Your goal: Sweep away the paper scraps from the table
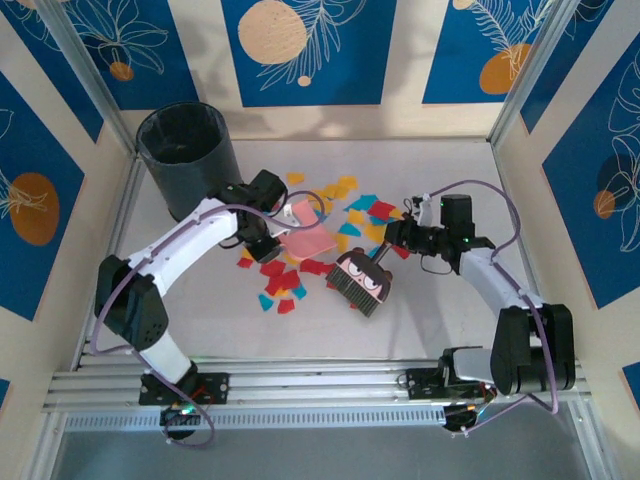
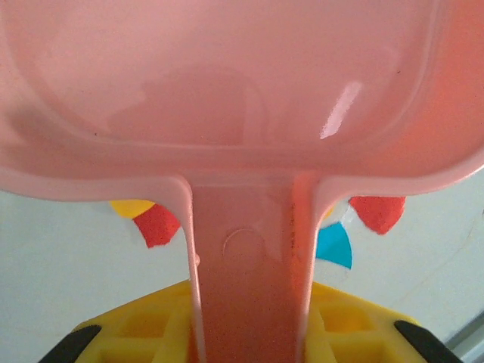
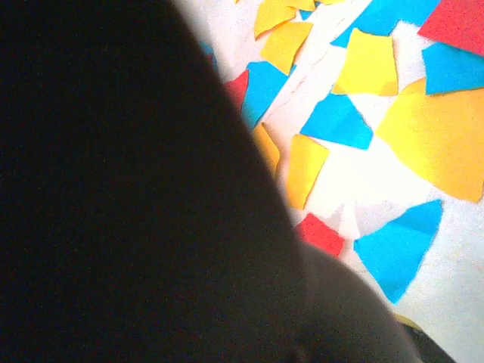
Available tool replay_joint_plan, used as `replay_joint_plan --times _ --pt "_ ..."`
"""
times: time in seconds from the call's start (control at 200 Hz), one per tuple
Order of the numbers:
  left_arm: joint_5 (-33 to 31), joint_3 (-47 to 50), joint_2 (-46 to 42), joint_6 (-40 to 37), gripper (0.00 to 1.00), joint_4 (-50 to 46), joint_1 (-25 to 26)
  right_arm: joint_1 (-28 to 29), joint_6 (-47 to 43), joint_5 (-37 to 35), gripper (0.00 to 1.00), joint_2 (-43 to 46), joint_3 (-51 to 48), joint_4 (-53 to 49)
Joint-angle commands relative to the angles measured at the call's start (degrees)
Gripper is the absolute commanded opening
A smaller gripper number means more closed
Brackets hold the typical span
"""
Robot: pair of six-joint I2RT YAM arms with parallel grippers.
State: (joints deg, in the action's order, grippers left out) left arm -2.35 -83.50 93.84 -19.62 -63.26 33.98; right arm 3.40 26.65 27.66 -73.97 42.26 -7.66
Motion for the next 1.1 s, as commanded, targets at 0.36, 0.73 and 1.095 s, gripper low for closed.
replay_joint_plan --times 0.36,0.73,1.095 --pt "3.39 0.54 -2.92 1.81 0.00 -8.10 -0.32 0.73 -1.47 -10.55 0.00 -5.45 1.83 6.11" --pt "8.54 0.63 0.37 2.29 0.00 -8.33 0.82 0.56 -3.76 -28.81 0.00 0.23 2.59 -0.66" --pt "13.07 -1.34 5.59 1.33 0.00 -6.22 5.32 -0.84 -2.51 -31.03 0.00 7.65 3.19 -5.71"
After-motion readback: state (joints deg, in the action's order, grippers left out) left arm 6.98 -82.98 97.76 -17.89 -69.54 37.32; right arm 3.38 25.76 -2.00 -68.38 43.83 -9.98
